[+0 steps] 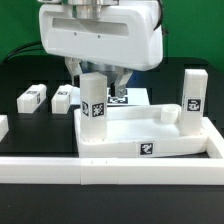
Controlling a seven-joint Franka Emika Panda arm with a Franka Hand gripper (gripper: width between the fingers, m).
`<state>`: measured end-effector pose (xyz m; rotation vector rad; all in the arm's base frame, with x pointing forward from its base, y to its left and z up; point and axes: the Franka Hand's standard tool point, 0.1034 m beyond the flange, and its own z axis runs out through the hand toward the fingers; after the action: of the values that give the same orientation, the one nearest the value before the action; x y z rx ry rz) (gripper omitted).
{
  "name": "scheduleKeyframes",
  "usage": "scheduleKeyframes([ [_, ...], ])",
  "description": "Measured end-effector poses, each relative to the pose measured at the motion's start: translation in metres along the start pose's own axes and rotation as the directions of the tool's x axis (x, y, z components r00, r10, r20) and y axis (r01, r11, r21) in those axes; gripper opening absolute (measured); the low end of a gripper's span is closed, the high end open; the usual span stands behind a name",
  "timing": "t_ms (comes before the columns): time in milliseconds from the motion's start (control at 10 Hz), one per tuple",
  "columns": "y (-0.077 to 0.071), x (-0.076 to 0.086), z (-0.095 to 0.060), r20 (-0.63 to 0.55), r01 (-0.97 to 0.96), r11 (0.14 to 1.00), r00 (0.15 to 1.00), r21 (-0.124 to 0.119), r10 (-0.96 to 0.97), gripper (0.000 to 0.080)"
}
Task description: Assemble desk
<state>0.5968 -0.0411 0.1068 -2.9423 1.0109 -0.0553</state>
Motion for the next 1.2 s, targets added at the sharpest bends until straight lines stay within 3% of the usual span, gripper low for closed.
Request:
scheduleKeyframes([
  [300, -0.0004, 0.0006, -0.0017, 0.007, 0.305, 0.952, 0.952, -0.011, -0.305, 0.0649],
  [500, 0.0034, 0.0003, 0.0025, 0.019, 0.535, 0.845, 0.845, -0.009, -0.535, 0.0649],
  [1100, 0.0019, 0.0002, 0.0026, 0.020, 0.828, 0.561, 0.561, -0.009, -0.828, 0.0649],
  [1200, 0.0020, 0.0002, 0.0026, 0.020, 0.831, 0.556, 0.556, -0.010, -0.831, 0.0649],
])
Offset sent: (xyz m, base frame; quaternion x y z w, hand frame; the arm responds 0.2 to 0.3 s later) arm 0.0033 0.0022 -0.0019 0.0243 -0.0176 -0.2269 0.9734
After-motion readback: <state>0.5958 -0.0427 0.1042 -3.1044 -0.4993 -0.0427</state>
